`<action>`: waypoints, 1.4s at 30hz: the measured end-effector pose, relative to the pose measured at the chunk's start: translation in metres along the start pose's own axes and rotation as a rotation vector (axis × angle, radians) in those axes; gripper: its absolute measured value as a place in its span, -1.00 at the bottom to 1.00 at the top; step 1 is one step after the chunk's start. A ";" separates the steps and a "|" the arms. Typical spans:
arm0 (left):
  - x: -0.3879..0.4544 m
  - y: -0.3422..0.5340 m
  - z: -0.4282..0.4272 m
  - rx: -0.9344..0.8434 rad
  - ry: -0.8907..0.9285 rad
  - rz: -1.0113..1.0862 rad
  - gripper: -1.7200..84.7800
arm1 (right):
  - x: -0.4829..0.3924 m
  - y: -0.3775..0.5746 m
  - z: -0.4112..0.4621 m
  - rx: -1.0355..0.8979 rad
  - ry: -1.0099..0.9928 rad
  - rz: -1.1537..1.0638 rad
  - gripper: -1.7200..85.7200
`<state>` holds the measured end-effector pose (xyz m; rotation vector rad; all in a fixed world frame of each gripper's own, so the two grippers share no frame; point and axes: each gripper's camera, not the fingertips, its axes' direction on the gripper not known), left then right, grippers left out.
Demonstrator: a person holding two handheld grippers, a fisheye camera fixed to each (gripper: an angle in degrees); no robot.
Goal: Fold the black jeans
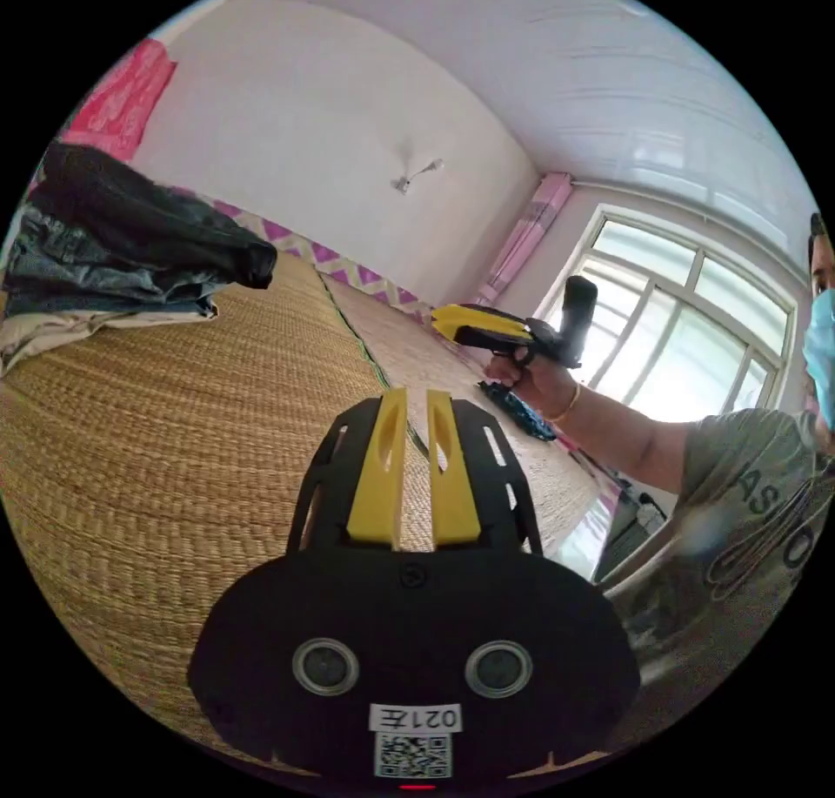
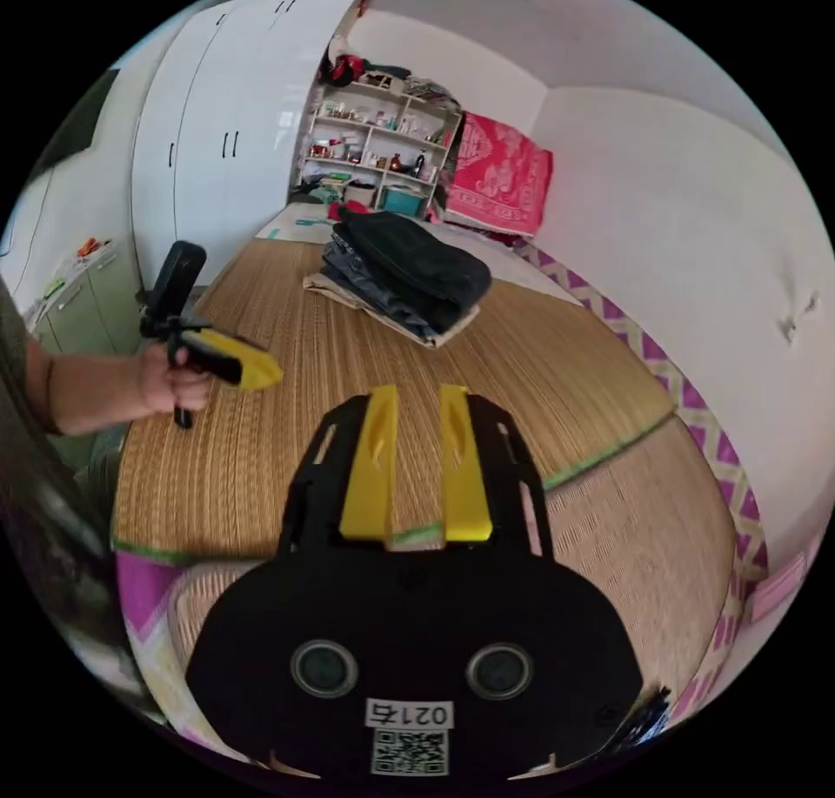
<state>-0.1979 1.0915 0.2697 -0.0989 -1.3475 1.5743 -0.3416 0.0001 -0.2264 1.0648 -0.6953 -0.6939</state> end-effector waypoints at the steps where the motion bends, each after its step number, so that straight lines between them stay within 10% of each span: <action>1: 0.004 0.001 -0.009 0.034 0.020 0.023 -0.98 | -0.005 -0.043 0.022 0.009 -0.059 -0.028 -0.71; 13: 0.029 -0.002 -0.116 0.296 0.476 0.158 -0.98 | -0.089 -0.347 0.168 0.095 -0.033 -0.390 -0.68; 24: 0.002 0.011 -0.195 0.514 0.605 0.094 -0.98 | -0.083 -0.438 0.204 0.040 0.083 -0.395 -0.73; 42: -0.022 0.006 -0.163 0.353 0.484 0.098 -0.98 | 0.219 -0.350 -0.072 0.084 0.221 0.124 -0.87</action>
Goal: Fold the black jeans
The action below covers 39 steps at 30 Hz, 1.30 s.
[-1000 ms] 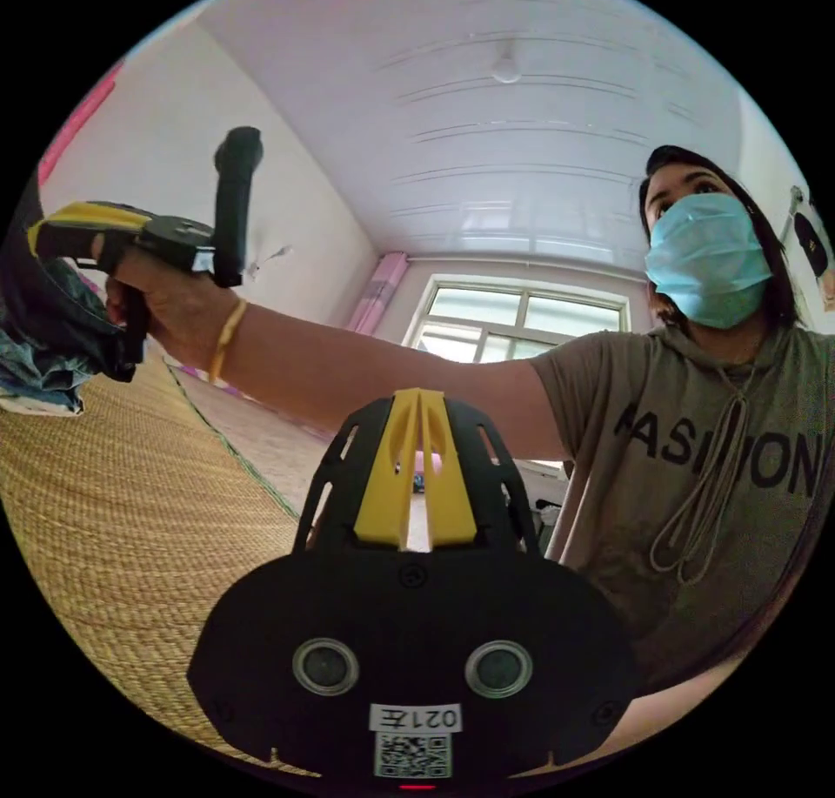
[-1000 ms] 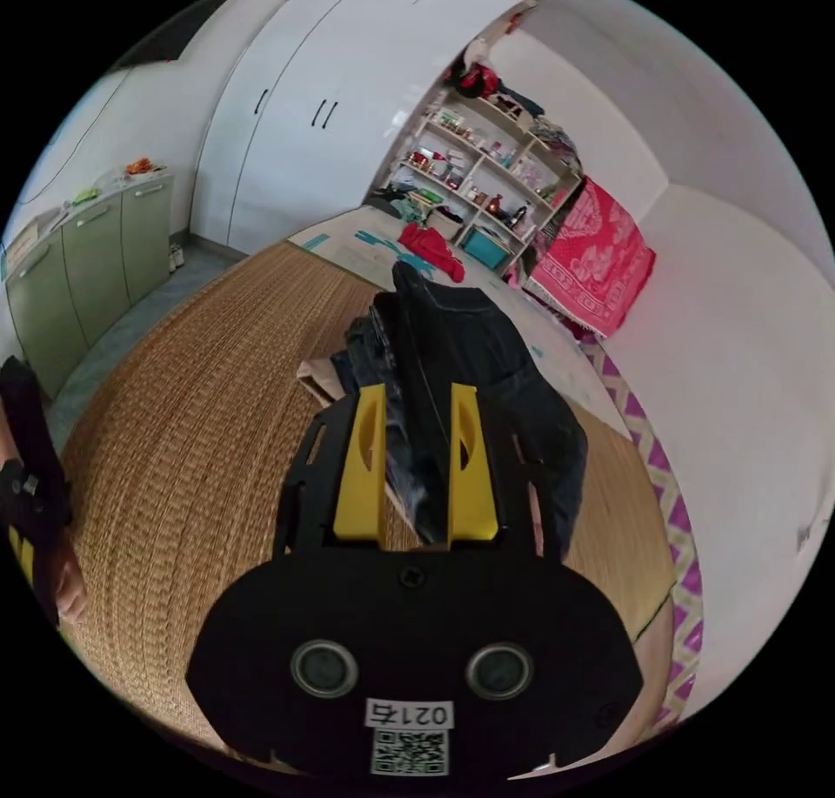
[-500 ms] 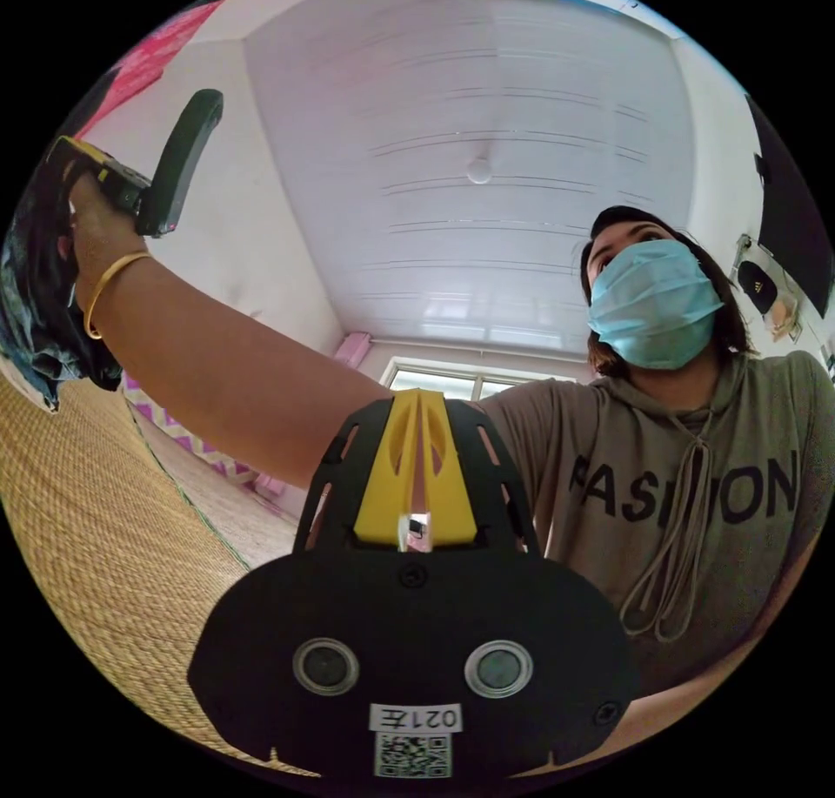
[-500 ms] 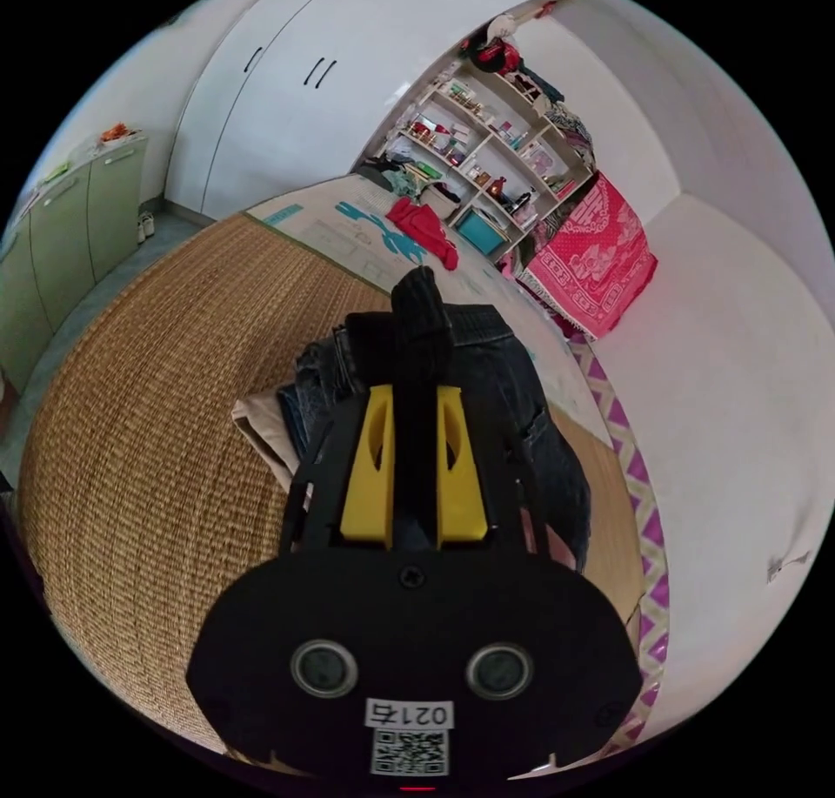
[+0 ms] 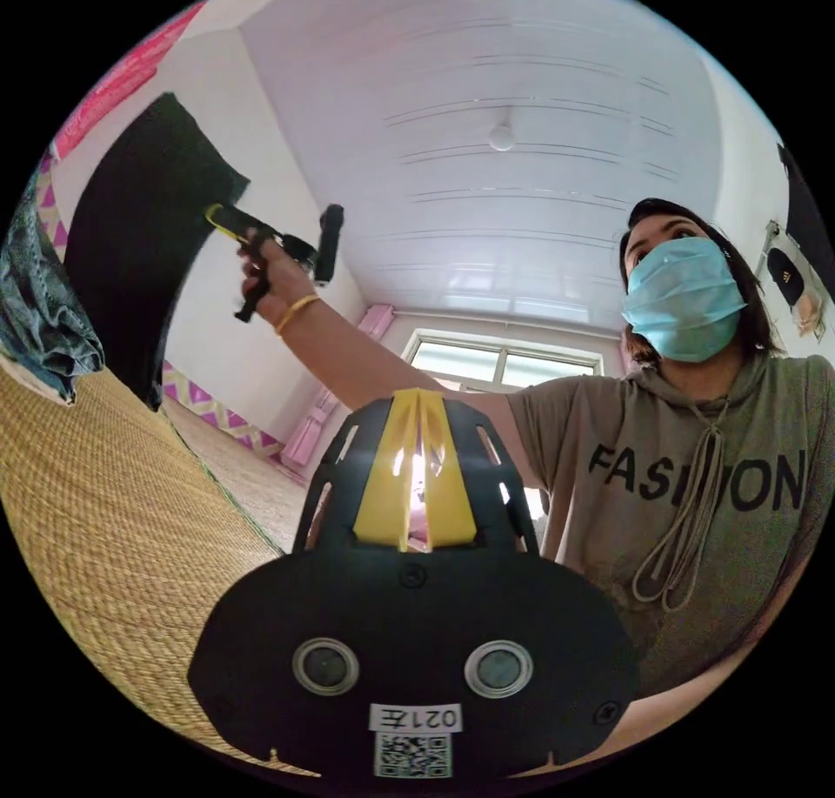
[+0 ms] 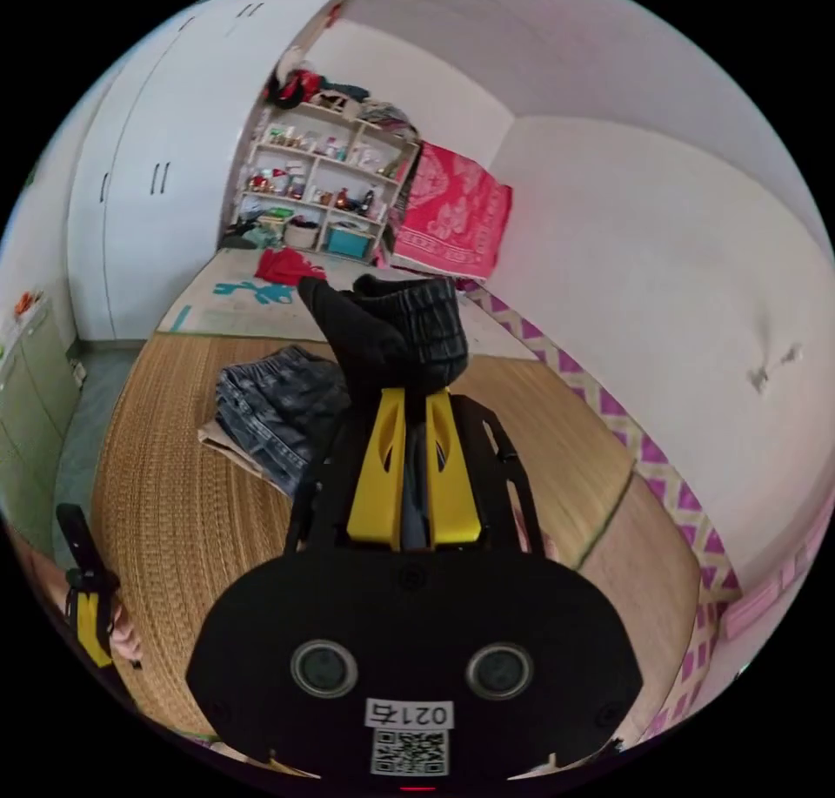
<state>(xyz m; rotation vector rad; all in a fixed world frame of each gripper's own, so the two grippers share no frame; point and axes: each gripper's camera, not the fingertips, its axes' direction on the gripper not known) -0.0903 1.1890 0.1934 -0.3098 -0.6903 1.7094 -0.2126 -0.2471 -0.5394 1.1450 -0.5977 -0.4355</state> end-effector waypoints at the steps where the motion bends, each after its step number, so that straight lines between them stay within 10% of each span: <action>1: -0.004 0.001 0.004 -0.026 -0.010 -0.006 -0.98 | 0.038 0.021 -0.025 -0.005 0.006 0.049 -0.87; 6: -0.036 0.013 0.034 -0.165 -0.035 -0.043 -0.98 | 0.099 0.117 -0.118 -0.117 0.014 0.045 -0.88; 14: -0.084 0.032 0.037 -0.178 -0.087 -0.103 -0.98 | -0.085 0.350 -0.111 -0.476 -0.179 -0.117 -0.87; 21: -0.128 0.049 0.041 -0.216 -0.149 -0.149 -0.98 | -0.133 0.439 -0.142 -0.273 -0.069 0.139 -0.80; 30: -0.176 0.065 0.044 -0.243 -0.176 -0.168 -0.98 | -0.186 0.461 -0.145 -0.274 0.050 -0.095 -0.71; 39: -0.216 0.078 0.046 -0.254 -0.253 -0.199 -0.98 | -0.033 0.543 -0.246 -0.105 -0.035 0.322 -0.85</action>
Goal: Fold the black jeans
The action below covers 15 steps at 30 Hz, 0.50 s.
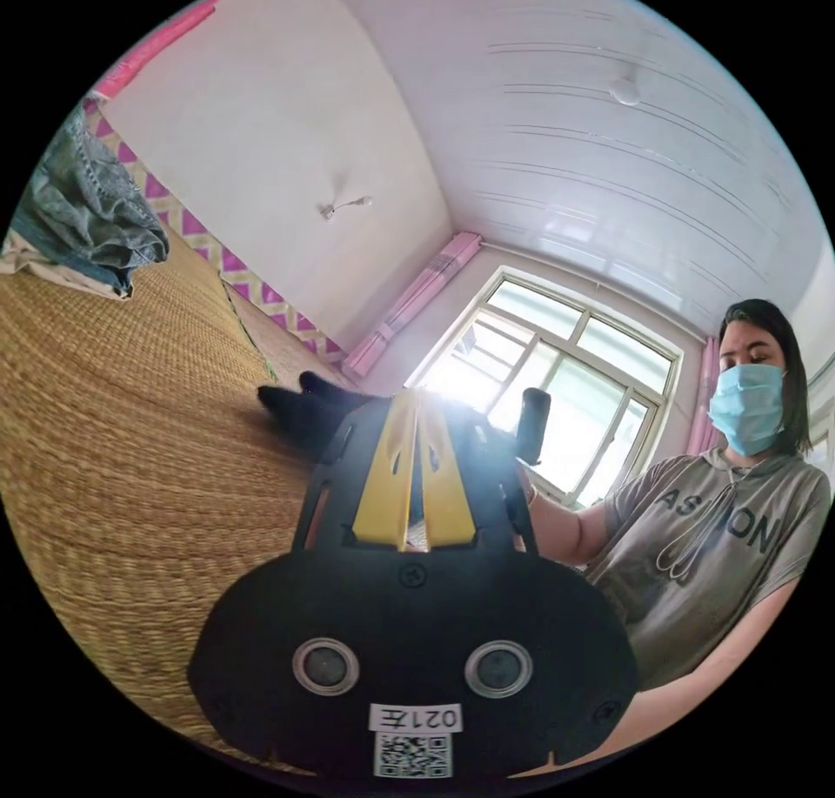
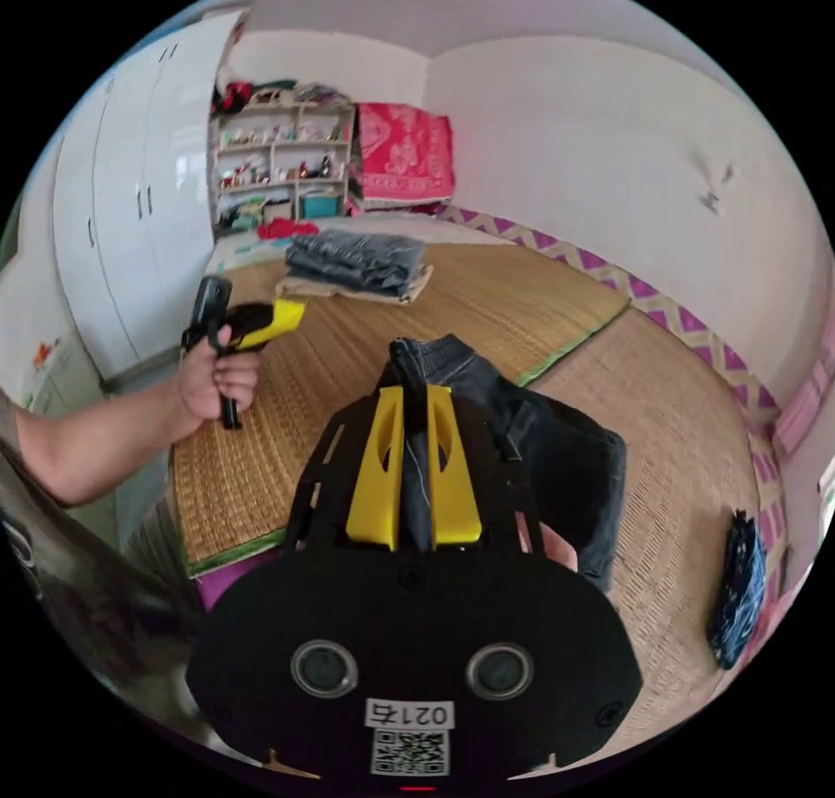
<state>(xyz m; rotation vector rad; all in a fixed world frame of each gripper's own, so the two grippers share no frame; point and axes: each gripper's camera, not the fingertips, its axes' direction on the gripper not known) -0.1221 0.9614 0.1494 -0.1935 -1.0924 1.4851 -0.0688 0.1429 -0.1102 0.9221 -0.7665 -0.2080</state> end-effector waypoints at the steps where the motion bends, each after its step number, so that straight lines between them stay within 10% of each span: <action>1: 0.001 -0.001 0.003 -0.010 -0.020 0.005 -0.98 | 0.035 0.013 -0.028 0.025 0.026 0.052 -0.85; 7: 0.051 -0.017 0.101 -0.236 -0.142 0.110 -0.98 | 0.186 0.101 -0.141 0.101 0.008 0.230 -0.85; 15: 0.074 0.010 0.242 -0.211 -0.414 0.018 -0.98 | 0.118 0.150 -0.079 0.113 -0.190 0.175 -0.85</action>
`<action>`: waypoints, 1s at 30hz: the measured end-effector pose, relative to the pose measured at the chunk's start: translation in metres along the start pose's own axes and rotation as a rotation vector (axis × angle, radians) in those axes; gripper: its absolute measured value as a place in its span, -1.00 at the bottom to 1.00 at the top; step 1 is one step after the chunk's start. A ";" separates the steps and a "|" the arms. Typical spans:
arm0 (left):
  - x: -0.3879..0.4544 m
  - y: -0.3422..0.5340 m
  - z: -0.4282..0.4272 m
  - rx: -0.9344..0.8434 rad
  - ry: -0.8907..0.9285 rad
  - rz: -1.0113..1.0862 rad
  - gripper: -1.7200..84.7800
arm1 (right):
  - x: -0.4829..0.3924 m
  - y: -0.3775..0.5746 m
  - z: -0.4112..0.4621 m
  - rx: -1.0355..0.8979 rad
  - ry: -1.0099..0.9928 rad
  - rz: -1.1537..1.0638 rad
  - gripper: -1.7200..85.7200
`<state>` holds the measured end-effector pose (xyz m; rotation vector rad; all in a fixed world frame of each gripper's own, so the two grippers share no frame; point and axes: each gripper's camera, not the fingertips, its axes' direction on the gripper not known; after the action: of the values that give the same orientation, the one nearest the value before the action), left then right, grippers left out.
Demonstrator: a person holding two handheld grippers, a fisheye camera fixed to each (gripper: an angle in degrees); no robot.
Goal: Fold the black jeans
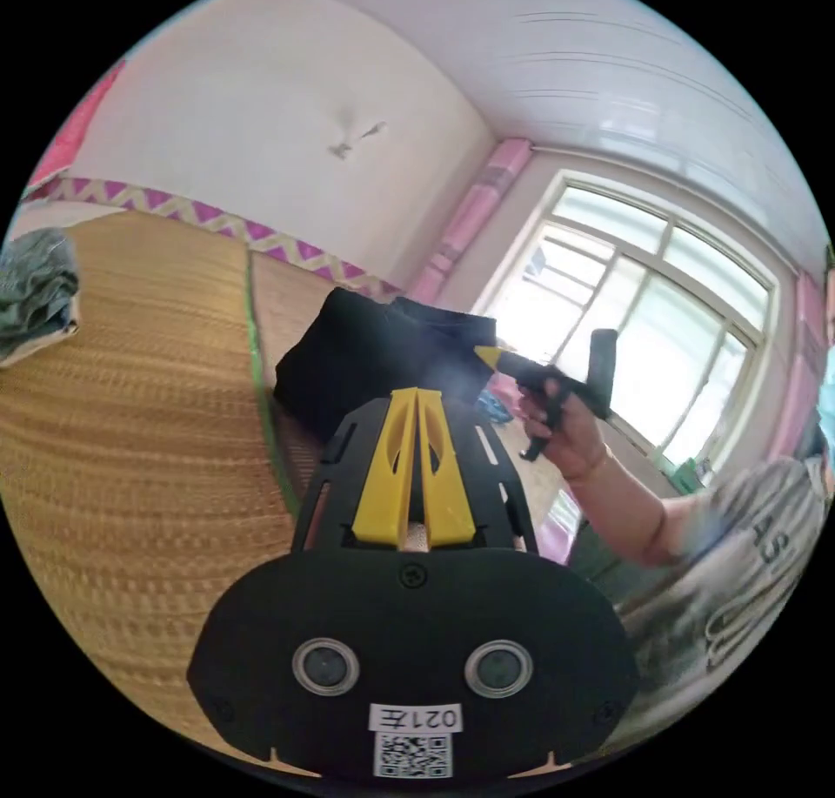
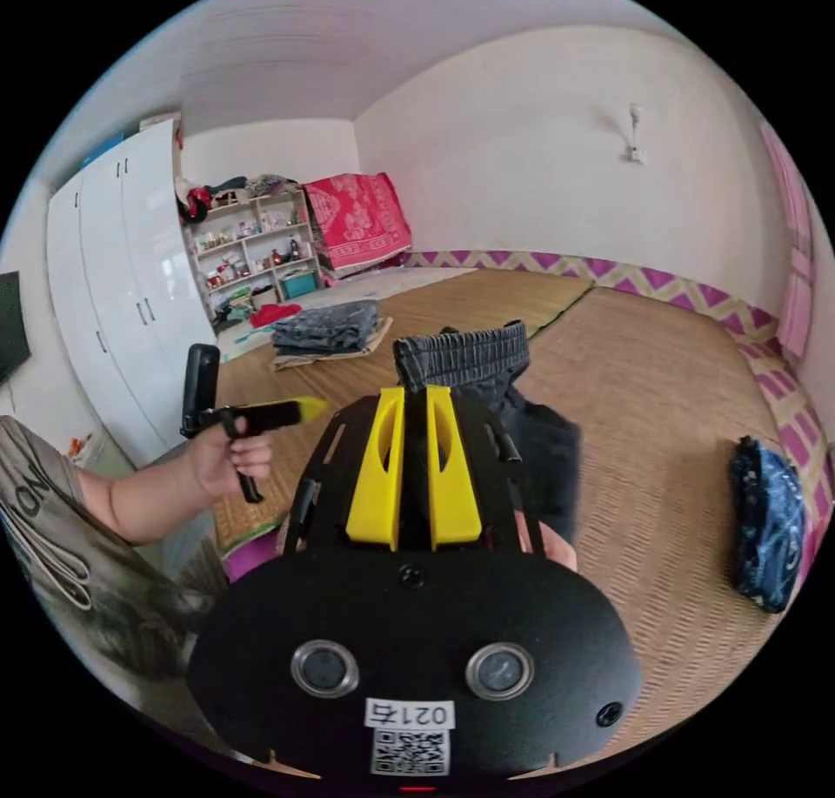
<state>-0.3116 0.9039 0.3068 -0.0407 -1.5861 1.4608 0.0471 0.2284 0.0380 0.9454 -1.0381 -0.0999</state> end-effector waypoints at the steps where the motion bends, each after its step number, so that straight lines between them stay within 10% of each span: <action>1: -0.003 0.004 0.000 0.013 -0.016 -0.019 -0.98 | -0.010 0.009 0.020 -0.023 -0.038 -0.002 -0.85; 12: -0.042 0.009 -0.027 -0.003 0.010 -0.041 -0.98 | 0.067 0.074 0.025 0.090 -0.394 0.321 -0.85; 21: -0.113 0.010 0.141 -0.447 -0.221 -0.184 -0.98 | 0.257 0.212 -0.256 0.435 -0.017 0.636 -0.86; 30: -0.118 -0.043 0.232 -0.604 -0.187 -0.116 -0.98 | 0.342 0.392 -0.306 0.192 0.166 0.947 -0.85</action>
<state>-0.3702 0.6465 0.3078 -0.1607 -2.0986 0.8739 0.3316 0.4945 0.4988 0.5372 -1.2569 0.8597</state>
